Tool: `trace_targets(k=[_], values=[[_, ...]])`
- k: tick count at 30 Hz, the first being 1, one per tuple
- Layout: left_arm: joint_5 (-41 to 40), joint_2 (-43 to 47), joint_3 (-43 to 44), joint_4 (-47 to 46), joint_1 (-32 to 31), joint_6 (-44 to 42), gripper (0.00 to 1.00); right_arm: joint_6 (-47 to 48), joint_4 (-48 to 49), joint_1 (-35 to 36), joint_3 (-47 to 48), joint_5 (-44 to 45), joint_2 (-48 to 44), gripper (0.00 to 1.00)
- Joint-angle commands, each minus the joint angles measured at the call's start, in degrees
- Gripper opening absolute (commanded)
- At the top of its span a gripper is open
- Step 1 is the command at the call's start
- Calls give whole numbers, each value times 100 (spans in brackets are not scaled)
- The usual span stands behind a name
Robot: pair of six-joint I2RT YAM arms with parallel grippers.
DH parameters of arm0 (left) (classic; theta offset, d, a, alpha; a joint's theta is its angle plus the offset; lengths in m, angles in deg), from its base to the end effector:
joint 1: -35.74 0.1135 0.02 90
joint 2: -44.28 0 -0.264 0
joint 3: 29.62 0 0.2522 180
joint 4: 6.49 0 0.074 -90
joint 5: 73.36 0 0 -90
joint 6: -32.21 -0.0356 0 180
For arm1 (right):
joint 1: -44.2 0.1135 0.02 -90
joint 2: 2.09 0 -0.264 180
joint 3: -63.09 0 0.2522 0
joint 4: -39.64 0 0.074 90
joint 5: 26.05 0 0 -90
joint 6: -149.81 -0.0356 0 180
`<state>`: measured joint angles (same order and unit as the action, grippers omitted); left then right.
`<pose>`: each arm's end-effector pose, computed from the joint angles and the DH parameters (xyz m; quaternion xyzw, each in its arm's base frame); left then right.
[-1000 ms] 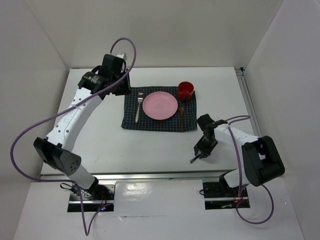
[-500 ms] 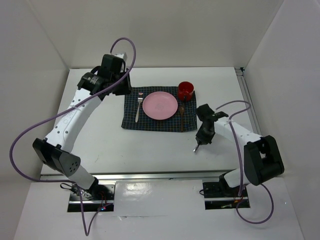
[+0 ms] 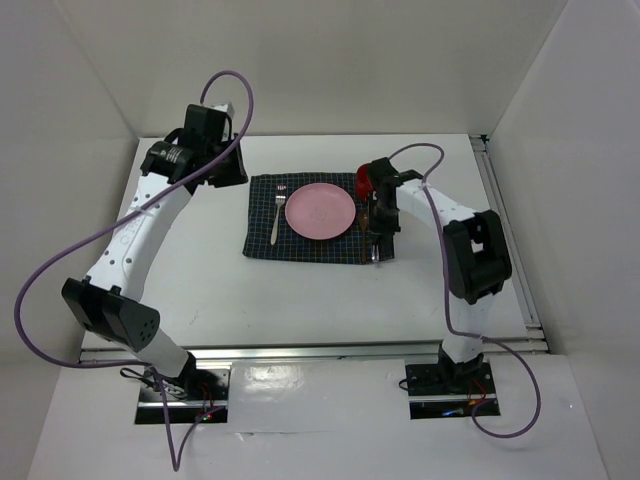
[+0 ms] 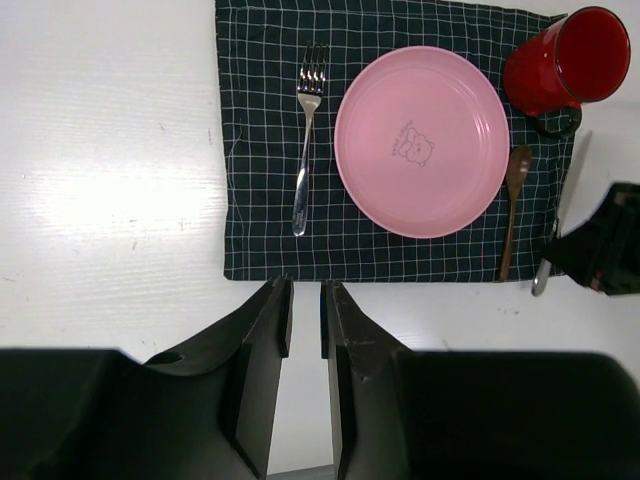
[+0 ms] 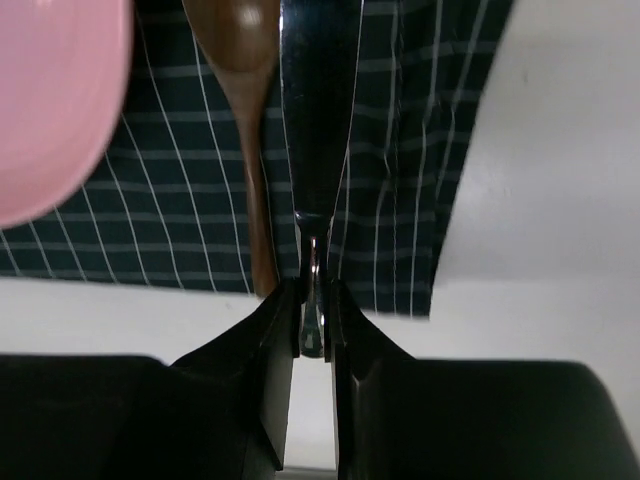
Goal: Set the dinner table for one person
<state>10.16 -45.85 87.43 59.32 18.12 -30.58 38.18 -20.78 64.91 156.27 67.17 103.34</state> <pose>0.3163 -0.0962 0.4230 -0.0996 0.8955 -0.1171 0.4176 0.3462 0.1287 0.2099 0.0122 0.9881 0.0285 0.1505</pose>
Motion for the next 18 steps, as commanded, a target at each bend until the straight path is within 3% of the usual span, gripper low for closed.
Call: trace_targets(k=[1,13,17,18], values=[[77,171,104,15,110,-136,36,440,-318,-14,750,-156,504,0],[244,276,-124,-37,339,-189,36,502,-459,-67,1392,179,1533,0],[305,276,-177,-37,391,-242,36,502,-520,-67,1392,179,1595,5],[305,276,-229,-89,392,-242,36,432,-520,-67,1392,231,1595,11]])
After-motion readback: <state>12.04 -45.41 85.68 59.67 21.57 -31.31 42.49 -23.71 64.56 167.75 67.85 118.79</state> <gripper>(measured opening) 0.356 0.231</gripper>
